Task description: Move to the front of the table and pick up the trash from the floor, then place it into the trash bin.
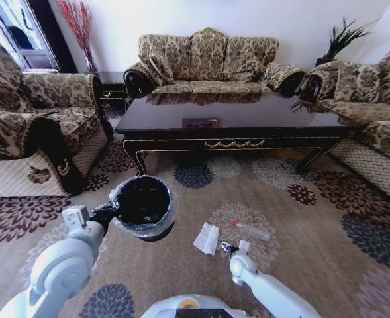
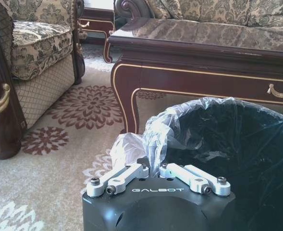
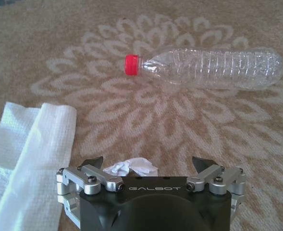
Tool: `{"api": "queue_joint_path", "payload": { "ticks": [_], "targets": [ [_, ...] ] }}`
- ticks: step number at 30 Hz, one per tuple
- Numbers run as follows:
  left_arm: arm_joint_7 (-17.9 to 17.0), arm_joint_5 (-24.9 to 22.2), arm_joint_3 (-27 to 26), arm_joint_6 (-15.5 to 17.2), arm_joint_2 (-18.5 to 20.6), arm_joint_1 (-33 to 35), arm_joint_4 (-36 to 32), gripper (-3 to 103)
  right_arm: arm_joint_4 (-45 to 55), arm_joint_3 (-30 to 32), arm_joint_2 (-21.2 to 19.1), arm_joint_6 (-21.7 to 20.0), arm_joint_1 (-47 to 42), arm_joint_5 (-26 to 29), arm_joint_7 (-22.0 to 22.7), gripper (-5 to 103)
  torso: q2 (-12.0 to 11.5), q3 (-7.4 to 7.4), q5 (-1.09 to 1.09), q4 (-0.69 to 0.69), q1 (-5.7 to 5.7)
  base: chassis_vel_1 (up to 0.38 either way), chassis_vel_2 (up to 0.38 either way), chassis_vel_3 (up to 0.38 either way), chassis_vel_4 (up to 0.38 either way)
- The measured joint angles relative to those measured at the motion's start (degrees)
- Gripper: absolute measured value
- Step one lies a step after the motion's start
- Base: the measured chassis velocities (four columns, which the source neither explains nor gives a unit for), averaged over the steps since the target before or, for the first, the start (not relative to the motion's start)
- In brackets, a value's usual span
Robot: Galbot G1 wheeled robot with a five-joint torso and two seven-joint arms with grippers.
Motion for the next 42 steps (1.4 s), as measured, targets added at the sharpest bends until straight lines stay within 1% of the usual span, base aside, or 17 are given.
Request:
{"api": "queue_joint_path", "payload": {
  "ticks": [5,10,12,13,15,20,21,22,23,24,25,28,29,30,31,35,42],
  "targets": [
    [-0.06,0.31,0.14,0.00,-0.01,0.05,0.00,5,-1.52,-0.96,0.84,-0.28,-0.04,-2.26,-0.59,100,0.00,0.00,0.00,0.00,0.00,0.000,0.000,0.000,0.000],
    [-0.06,0.49,0.15,0.00,-0.09,0.22,0.01,5,-2.17,-1.08,1.23,-0.30,0.20,-3.05,-1.37,101,0.00,0.00,0.00,0.00,0.00,0.000,0.000,0.000,0.000],
    [-0.06,0.69,0.17,0.00,-0.16,0.26,0.02,5,-2.41,-1.29,1.23,-0.30,0.34,-3.64,-2.35,95,0.00,0.00,0.00,0.00,0.00,0.000,0.000,0.000,0.000],
    [-0.06,0.76,0.20,0.00,-0.22,0.26,0.02,5,-2.58,-1.41,1.22,-0.29,0.44,-3.89,-2.74,90,0.00,0.00,0.01,0.00,0.00,0.000,0.000,0.000,0.000],
    [-0.06,0.78,0.23,0.00,-0.26,0.27,0.02,5,-2.68,-1.48,1.22,-0.30,0.50,-4.00,-2.88,90,0.00,0.00,0.01,0.00,0.00,0.000,0.000,0.000,0.000],
    [-0.06,0.95,0.39,0.00,-0.41,0.35,0.04,5,-4.17,-2.07,1.50,-0.35,0.67,-6.21,-3.89,62,0.00,0.00,0.00,0.00,0.00,0.000,0.000,0.000,0.000],
    [-0.06,0.95,0.39,0.00,-0.41,0.35,0.04,5,-4.17,-2.07,1.50,-0.35,0.67,-6.21,-3.89,62,0.00,0.00,0.00,0.00,0.00,0.000,0.000,0.000,0.000],
    [-0.06,0.97,0.41,0.00,-0.45,0.40,0.04,5,-4.33,-2.17,1.55,-0.35,0.68,-6.44,-4.05,57,0.00,0.00,0.01,0.00,0.00,0.000,0.000,0.000,0.000],
    [-0.06,0.97,0.43,0.00,-0.48,0.44,0.04,5,-4.41,-2.22,1.62,-0.35,0.68,-6.60,-4.12,57,0.00,0.00,0.01,0.00,0.00,0.000,0.000,0.000,0.000],
    [-0.06,1.02,0.47,0.00,-0.52,0.52,0.05,5,-4.45,-2.28,1.72,-0.35,0.65,-6.88,-4.18,51,0.00,0.00,0.01,0.01,0.00,0.000,0.000,0.000,0.000],
    [-0.06,1.02,0.47,0.00,-0.52,0.52,0.05,5,-4.45,-2.28,1.72,-0.35,0.65,-6.88,-4.18,51,0.00,0.00,0.01,0.01,0.00,0.000,0.000,0.000,0.000],
    [-0.05,1.19,0.50,0.00,-0.56,0.59,0.05,5,-4.13,-2.39,1.68,-0.31,0.33,-7.40,-4.26,35,0.00,0.00,0.02,0.01,0.00,0.000,0.000,0.000,0.000],
    [-0.05,1.24,0.52,0.00,-0.58,0.59,0.05,5,-3.79,-2.39,1.52,-0.28,0.15,-7.45,-4.25,35,0.00,0.00,0.02,0.01,0.00,0.000,0.000,0.000,0.000],
    [-0.05,1.32,0.58,0.00,-0.62,0.60,0.06,5,-3.32,-2.38,1.20,-0.25,-0.13,-7.51,-4.22,30,0.00,0.00,0.01,0.00,0.00,0.000,0.000,0.000,0.000],
    [-0.05,1.32,0.58,0.00,-0.62,0.60,0.06,5,-3.32,-2.38,1.20,-0.25,-0.13,-7.51,-4.22,30,0.00,0.00,0.01,0.00,0.00,0.000,0.000,0.000,0.000],
    [0.02,1.82,0.97,0.00,-0.86,0.57,0.06,5,-1.47,-1.57,-0.22,0.22,-1.47,-7.99,-4.39,9,0.00,0.00,0.01,0.00,0.00,0.000,0.000,0.000,0.000],
    [0.12,2.49,1.73,0.00,-1.13,0.62,0.06,5,3.48,0.38,-2.67,0.84,-4.25,-8.62,-5.02,5,0.00,0.00,0.02,-0.01,0.00,0.000,0.000,0.000,0.000]
  ]
}}
